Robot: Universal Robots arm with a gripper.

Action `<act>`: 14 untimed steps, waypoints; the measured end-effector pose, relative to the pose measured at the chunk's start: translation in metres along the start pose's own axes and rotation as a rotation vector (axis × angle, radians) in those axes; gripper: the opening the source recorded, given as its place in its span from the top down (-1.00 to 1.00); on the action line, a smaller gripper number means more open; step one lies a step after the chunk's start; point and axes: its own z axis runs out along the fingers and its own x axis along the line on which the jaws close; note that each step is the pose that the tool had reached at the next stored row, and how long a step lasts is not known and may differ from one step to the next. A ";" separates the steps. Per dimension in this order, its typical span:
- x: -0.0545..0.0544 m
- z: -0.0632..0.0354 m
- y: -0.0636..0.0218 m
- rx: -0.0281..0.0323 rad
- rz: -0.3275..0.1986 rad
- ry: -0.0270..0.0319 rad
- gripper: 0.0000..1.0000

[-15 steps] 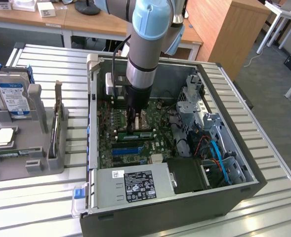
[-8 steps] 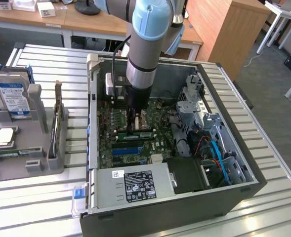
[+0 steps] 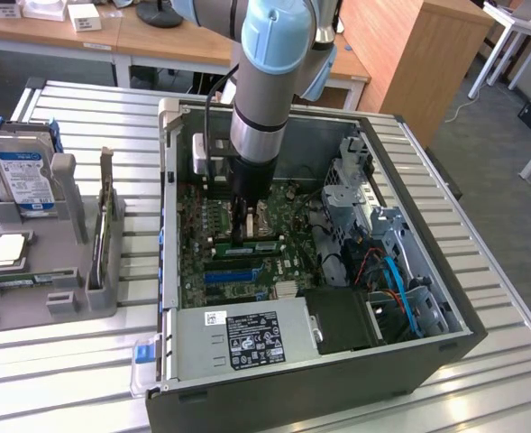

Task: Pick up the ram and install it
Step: 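Press down the ram until it locks into place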

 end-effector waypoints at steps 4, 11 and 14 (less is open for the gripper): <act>0.000 -0.0035 0.0000 0.0001 0.000 -0.0001 0.79; -0.001 -0.0177 0.0003 0.0000 0.000 0.0003 0.79; -0.001 -0.0237 0.0004 0.0000 0.000 0.0004 0.79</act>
